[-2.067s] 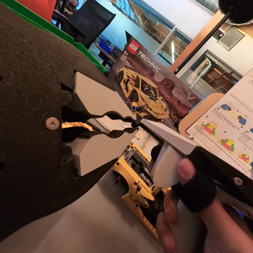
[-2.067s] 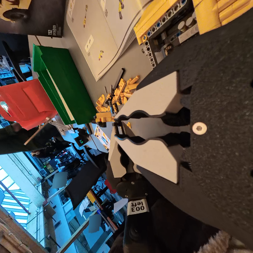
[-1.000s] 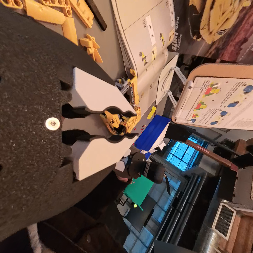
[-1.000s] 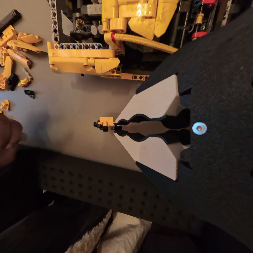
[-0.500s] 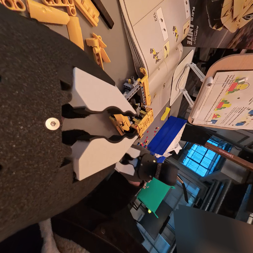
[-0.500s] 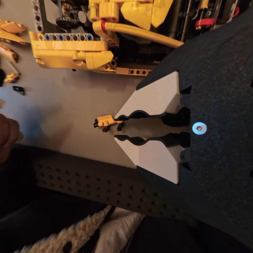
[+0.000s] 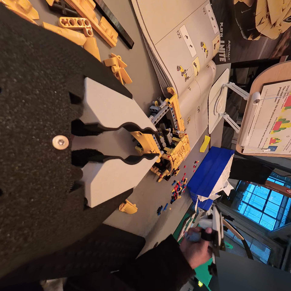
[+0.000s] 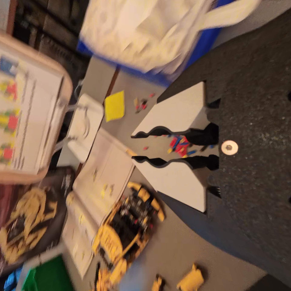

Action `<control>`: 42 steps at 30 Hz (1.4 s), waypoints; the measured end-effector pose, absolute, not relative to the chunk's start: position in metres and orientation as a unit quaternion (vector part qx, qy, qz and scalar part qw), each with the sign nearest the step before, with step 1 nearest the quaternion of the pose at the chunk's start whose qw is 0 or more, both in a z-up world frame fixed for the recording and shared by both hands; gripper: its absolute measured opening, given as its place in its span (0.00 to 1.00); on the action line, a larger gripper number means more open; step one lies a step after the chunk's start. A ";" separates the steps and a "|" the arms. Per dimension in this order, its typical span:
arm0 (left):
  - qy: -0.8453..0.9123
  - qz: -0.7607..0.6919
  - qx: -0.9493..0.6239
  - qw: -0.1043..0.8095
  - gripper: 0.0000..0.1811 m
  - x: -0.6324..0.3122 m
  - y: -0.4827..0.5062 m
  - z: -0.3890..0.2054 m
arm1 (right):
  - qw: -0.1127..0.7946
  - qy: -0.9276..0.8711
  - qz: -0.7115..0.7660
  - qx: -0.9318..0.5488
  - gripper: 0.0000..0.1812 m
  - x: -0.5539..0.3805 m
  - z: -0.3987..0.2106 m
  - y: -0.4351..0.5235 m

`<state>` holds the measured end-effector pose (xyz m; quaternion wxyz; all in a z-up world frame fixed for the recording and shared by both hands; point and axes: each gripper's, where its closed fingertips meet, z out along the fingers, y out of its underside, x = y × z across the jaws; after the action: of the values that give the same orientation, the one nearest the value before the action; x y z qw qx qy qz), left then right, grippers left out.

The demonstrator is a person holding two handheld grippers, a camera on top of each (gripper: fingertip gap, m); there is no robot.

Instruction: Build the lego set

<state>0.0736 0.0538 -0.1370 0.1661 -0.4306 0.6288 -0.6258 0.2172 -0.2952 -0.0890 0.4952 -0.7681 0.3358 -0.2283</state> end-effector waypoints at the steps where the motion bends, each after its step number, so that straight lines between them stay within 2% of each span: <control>1: 0.629 -0.625 -0.431 0.168 0.13 0.074 0.054 -0.137 | 0.475 0.363 -0.237 -0.766 0.12 0.217 -0.100 -0.318; 7: 0.638 -0.605 -0.436 0.192 0.13 0.081 0.057 -0.140 | 0.383 0.419 -0.187 -0.802 0.12 0.189 -0.182 -0.364; 12: 0.628 -0.598 -0.459 0.197 0.13 0.090 0.068 -0.135 | 0.325 0.407 -0.204 -0.829 0.08 0.184 -0.210 -0.379; 21: 0.731 -0.472 -0.472 0.144 0.13 0.175 0.090 -0.103 | 0.329 0.374 -0.148 -0.855 0.07 0.187 -0.219 -0.380; 28: 0.768 -0.435 -0.449 0.143 0.13 0.243 0.070 -0.105 | 0.345 0.359 -0.092 -0.862 0.05 0.187 -0.228 -0.391; 36: 0.789 -0.411 -0.436 0.137 0.13 0.260 0.051 -0.120 | 0.369 0.317 -0.070 -0.871 0.05 0.191 -0.229 -0.376; 42: 0.795 -0.408 -0.428 0.134 0.13 0.258 0.042 -0.123 | 0.365 0.308 -0.067 -0.876 0.02 0.194 -0.230 -0.373</control>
<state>0.2581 0.0416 -0.1232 0.1339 -0.4285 0.7947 -0.4085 0.1942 -0.3725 -0.2305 0.3653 -0.8759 0.3079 -0.0671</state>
